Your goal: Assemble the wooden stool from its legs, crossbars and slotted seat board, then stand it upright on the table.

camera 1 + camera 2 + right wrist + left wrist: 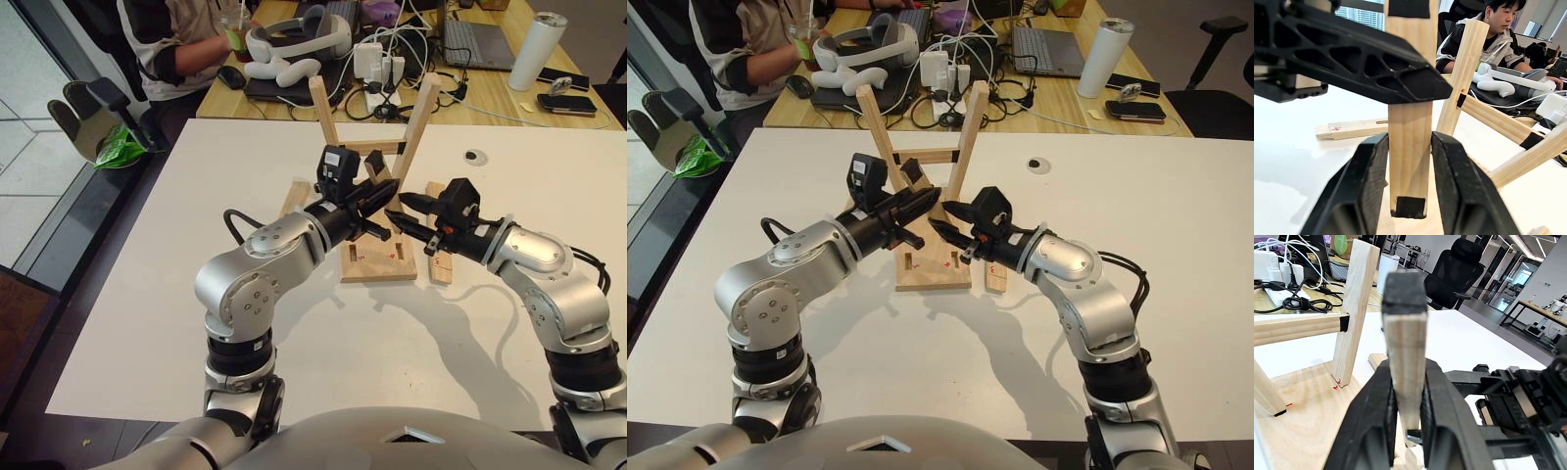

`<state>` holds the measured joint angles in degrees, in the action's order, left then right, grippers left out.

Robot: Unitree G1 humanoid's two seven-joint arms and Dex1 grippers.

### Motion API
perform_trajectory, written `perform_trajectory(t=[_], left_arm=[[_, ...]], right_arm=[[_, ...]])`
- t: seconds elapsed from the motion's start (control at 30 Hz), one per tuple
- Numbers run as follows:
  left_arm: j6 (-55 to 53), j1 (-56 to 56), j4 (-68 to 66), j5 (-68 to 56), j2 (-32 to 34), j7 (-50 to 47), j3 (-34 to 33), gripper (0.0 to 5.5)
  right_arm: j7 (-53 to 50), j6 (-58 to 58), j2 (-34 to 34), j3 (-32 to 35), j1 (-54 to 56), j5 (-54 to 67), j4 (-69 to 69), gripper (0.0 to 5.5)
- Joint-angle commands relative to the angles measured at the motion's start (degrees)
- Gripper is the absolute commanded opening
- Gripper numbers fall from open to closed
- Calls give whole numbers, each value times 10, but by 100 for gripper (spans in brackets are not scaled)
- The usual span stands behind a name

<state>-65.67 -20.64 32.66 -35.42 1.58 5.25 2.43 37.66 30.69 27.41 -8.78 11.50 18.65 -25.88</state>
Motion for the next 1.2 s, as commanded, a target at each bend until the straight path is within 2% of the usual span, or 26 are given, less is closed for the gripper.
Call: perform_trajectory(t=[0.03, 0.23, 0.37, 0.5, 0.63, 0.73, 0.83, 1.0, 1.2], left_arm=[[10, -6, -3, 14, 0, -15, -9, 43], [13, -7, -3, 17, -3, -24, -17, 41], [16, -13, -9, 19, -8, -28, -17, 41], [18, -15, -12, 20, -10, -29, -16, 41], [16, -15, -12, 22, -12, -30, -15, 41], [12, -19, -21, 35, -6, -37, -11, 41], [8, -20, -26, 41, -4, -36, -2, 41], [12, -28, -34, 51, 2, -31, 12, 41], [12, -37, -38, 60, 12, -25, 17, 41]], right_arm=[[0, -2, 15, -5, -8, -16, 5, 129], [-59, 43, 37, 79, 8, -30, 88, 129], [-11, 63, 48, 68, -30, 10, 57, 211], [51, 59, 88, 38, -68, 23, 13, 270], [-2, 59, 110, 39, -55, -48, 73, 335], [-88, 108, 115, 49, -45, -119, 137, 339], [-130, 163, 92, 65, -52, -128, 150, 339], [-136, 212, 46, 59, -52, -102, 136, 339], [-117, 257, 31, 20, -40, -91, 122, 339]])
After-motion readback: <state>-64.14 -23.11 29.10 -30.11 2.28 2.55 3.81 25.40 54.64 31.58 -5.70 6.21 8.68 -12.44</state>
